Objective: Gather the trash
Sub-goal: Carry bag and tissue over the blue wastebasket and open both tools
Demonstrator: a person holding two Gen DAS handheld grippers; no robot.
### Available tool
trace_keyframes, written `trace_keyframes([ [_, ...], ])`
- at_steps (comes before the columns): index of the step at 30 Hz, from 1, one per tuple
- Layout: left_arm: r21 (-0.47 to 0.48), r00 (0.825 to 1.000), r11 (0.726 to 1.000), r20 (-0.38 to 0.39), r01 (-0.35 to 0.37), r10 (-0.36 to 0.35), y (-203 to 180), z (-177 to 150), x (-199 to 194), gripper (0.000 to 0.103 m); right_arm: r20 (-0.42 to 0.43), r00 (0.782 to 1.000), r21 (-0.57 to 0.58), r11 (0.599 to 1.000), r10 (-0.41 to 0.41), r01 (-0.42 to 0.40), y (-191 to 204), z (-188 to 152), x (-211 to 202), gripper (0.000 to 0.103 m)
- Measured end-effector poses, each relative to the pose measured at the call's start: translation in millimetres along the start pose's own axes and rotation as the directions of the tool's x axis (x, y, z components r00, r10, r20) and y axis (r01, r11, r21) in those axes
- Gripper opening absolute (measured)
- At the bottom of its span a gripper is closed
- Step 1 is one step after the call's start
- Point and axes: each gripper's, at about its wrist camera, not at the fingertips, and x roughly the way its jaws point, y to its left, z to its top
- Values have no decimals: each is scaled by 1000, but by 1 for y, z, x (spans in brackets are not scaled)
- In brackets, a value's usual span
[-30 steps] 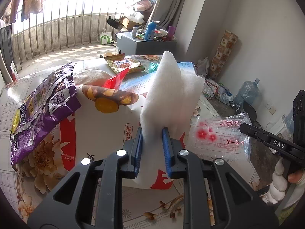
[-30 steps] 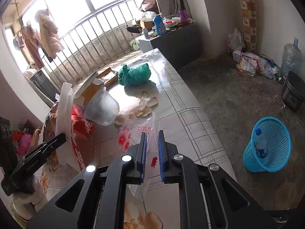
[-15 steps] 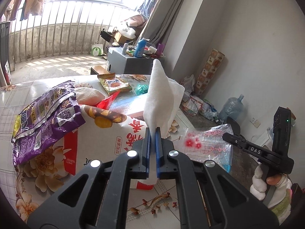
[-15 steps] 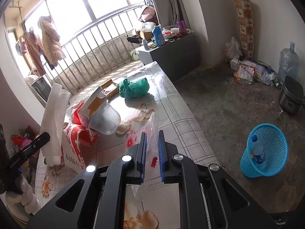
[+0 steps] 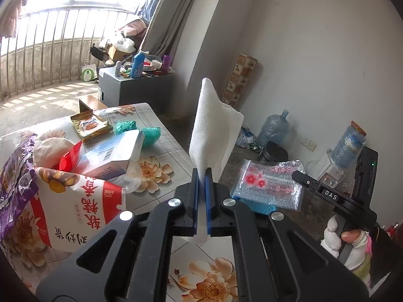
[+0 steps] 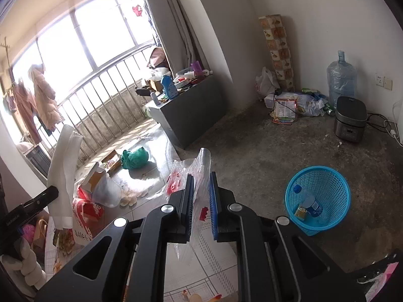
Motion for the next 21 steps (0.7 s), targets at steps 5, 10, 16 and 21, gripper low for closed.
trace_keyframes([
  [5, 28, 984, 993, -138, 113, -109, -49, 10, 68, 3, 47, 990, 119, 985, -131, 124, -67, 3, -21, 12],
  [10, 70, 940, 978, -298, 195, -166, -105, 9, 148, 3, 23, 971, 244, 944, -236, 224, -132, -4, -21, 12],
  [16, 104, 855, 963, -490, 249, -169, -160, -16, 254, 3, -81, 944, 355, 876, -320, 327, -197, -23, 16, 12],
  [21, 115, 759, 960, -638, 255, -125, -192, -50, 346, 3, -189, 905, 385, 819, -381, 425, -241, -41, 61, 12],
])
